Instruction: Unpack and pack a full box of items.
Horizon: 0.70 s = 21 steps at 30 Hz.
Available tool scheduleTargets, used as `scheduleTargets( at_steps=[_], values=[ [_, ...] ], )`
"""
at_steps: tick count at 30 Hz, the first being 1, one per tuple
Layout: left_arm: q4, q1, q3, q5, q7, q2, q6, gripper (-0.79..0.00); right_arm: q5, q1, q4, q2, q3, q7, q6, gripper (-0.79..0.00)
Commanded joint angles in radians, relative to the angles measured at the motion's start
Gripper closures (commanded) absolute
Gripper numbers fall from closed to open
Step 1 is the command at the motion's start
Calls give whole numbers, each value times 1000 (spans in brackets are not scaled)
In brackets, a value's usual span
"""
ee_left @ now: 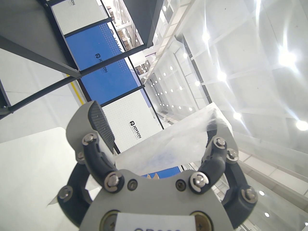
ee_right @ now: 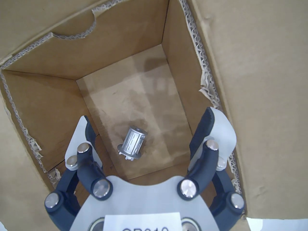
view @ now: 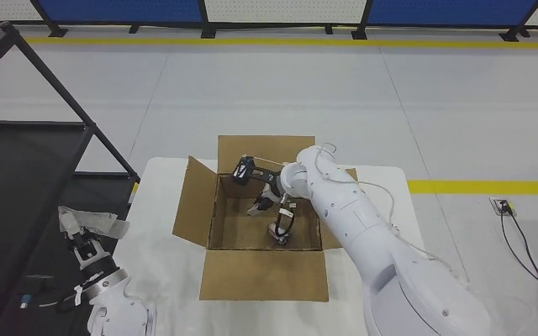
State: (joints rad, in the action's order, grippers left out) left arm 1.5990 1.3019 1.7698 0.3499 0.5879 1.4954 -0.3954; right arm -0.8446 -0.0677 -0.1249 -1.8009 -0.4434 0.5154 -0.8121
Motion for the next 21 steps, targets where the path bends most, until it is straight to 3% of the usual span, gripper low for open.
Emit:
scheduleTargets(
  at_steps=[1,9,18,21],
  values=[
    [-1,-2,-3,3,0,0,2,-785,0,-6,7,12,-5,-45,-32,-785],
    [0,-8,-9,8,-2,1,6,-785,-22,-23,60,76,-16,-341,-200,-785],
    [-4,-20,-19,20,-6,2,16,-785,-129,55,-17,189,15,-782,-200,-785],
    [-5,-23,-22,23,-5,3,17,-785,-133,70,-13,218,13,-816,-200,-785]
  ],
)
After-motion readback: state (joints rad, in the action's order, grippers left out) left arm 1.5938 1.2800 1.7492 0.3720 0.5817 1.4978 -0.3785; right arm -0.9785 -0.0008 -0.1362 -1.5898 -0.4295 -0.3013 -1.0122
